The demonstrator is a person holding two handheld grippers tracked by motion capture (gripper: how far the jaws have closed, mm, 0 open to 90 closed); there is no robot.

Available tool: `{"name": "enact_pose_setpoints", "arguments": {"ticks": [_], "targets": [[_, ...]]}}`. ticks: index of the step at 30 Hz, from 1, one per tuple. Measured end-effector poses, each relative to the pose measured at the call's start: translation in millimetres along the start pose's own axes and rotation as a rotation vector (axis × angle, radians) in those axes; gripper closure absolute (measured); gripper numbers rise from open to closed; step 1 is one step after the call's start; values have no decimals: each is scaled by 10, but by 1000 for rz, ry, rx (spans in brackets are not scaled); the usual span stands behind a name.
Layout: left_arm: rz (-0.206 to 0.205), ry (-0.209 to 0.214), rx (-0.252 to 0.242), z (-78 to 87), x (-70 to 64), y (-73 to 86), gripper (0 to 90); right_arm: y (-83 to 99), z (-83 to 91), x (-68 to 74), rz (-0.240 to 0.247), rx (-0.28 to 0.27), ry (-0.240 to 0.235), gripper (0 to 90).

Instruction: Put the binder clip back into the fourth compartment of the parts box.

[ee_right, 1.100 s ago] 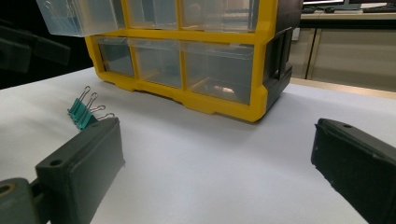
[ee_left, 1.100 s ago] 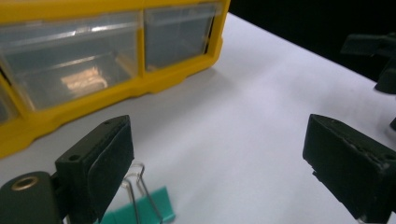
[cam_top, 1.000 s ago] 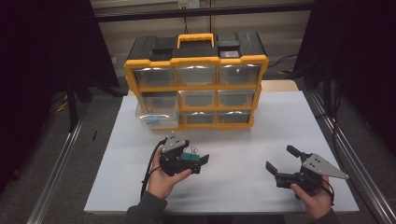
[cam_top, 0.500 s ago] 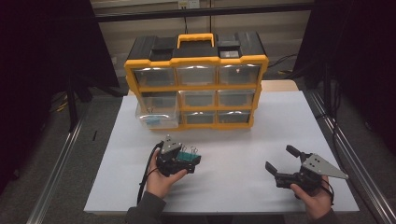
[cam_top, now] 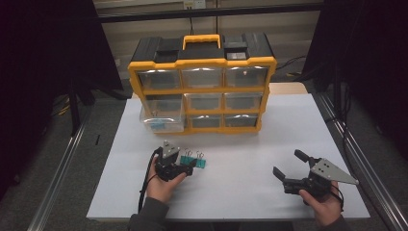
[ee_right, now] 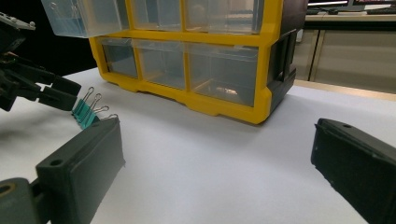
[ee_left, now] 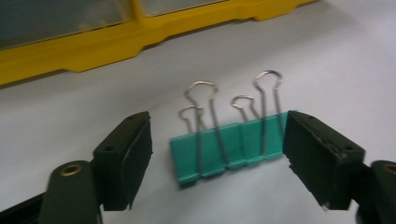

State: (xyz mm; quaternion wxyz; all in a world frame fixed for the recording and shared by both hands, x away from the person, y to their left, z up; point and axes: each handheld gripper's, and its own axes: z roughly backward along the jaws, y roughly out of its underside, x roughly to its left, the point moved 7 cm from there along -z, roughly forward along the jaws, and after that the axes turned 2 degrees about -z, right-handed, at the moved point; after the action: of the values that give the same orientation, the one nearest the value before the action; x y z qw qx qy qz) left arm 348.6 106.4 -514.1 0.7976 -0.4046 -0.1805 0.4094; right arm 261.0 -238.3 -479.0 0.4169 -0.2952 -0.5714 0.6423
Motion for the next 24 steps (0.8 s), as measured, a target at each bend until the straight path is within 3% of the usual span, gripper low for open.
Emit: {"name": "enact_pose_setpoints", "arguments": {"ticks": [5,18,21,24], "targets": [[-8,-30,20,-35,48,15,321,4,-3,2,4,3,-2,20],[29,-21,11,-130,43,6,424,6,-3,8,3,5,-9,20],[17,-16,24,-126,53,17,445,6,-5,11,5,4,-10,20],[29,-29,28,-129,76,27,465,3,-6,10,7,2,-10,20]]}}
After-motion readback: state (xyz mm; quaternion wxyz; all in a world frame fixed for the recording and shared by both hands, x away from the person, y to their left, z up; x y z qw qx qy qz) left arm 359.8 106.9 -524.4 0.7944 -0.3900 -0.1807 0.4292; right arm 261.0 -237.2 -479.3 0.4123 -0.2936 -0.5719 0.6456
